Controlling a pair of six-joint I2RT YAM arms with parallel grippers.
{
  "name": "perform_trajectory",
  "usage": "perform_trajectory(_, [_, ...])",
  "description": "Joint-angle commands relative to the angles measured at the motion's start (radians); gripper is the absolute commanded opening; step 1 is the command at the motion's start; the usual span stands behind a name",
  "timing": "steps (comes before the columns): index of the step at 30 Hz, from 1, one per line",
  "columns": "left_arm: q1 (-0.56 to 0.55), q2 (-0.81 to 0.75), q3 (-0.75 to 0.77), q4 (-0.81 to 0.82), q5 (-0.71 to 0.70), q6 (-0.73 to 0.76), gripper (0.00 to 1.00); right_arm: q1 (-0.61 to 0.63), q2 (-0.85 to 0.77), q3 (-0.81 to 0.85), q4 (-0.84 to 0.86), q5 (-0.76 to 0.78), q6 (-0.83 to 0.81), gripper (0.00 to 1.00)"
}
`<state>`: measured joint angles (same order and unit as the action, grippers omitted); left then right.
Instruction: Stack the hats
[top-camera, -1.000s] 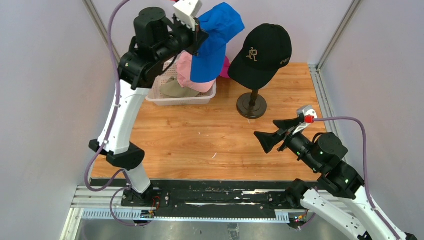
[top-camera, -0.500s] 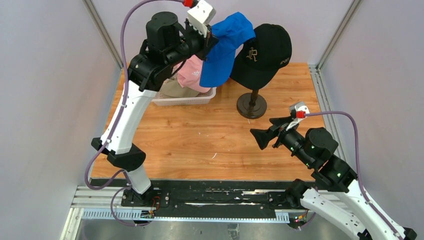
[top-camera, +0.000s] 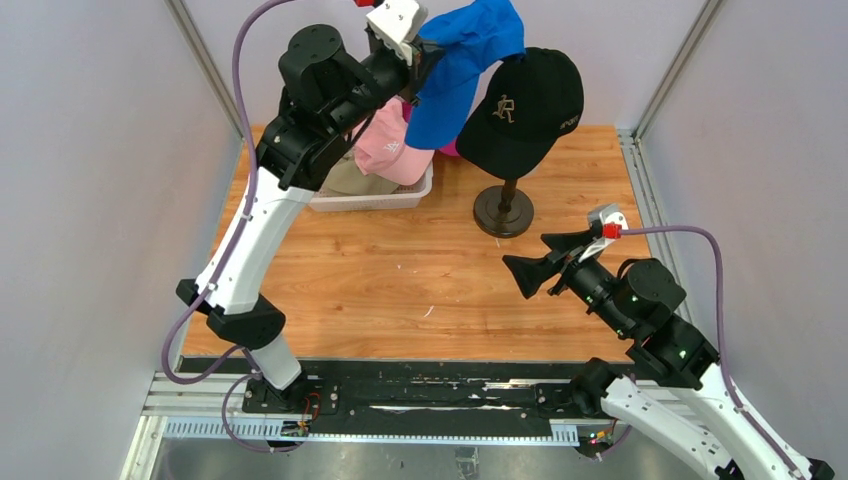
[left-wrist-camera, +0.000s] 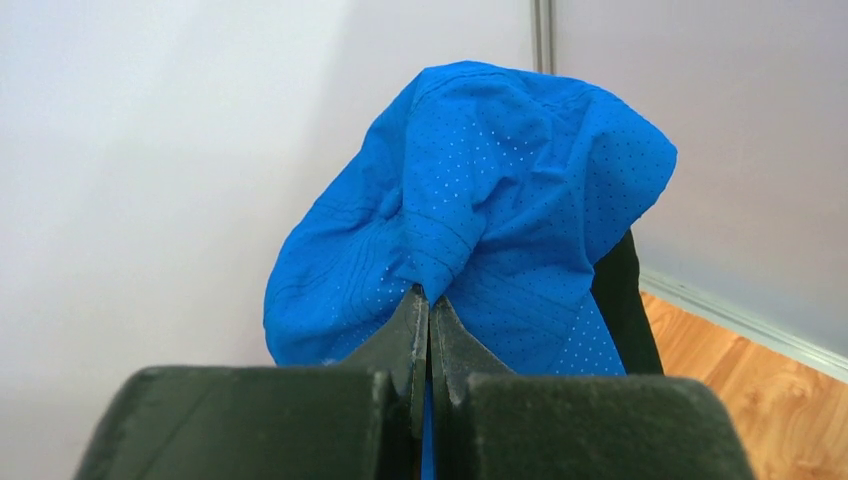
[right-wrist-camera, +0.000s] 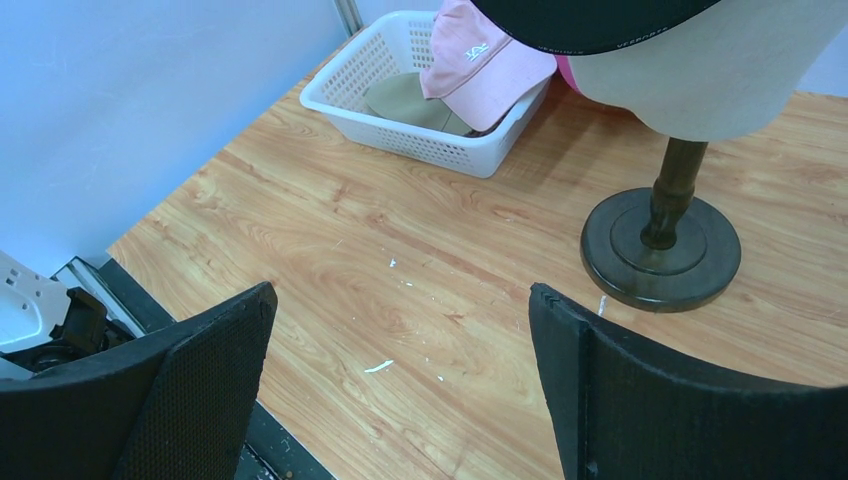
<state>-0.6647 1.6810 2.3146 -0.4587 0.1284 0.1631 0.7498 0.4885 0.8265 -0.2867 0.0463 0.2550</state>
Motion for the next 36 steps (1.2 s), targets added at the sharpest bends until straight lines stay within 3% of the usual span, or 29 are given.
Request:
perform_trajectory(1, [-0.022, 0.018, 0.039, 0.111, -0.011, 0.015, 0.00, -0.004, -0.015, 0.026, 0.022, 0.017, 0.000, 0.95])
perform_trajectory(12, [-0.117, -0.025, 0.025, 0.021, -0.131, 0.019, 0.00, -0.005, 0.112, 0.161, 0.173, -0.012, 0.026, 0.93])
perform_trajectory(18, [-0.177, -0.101, -0.064, 0.005, -0.202, 0.008, 0.00, -0.006, 0.200, 0.231, 0.279, -0.017, 0.092, 0.91])
perform_trajectory(23, [-0.189, -0.180, -0.177, 0.052, -0.215, -0.012, 0.00, -0.004, 0.272, 0.285, 0.351, -0.049, 0.139, 0.90])
perform_trajectory(36, [-0.208, -0.208, -0.220, 0.031, -0.252, 0.010, 0.00, -0.005, 0.506, 0.411, 0.514, -0.207, 0.277, 0.84])
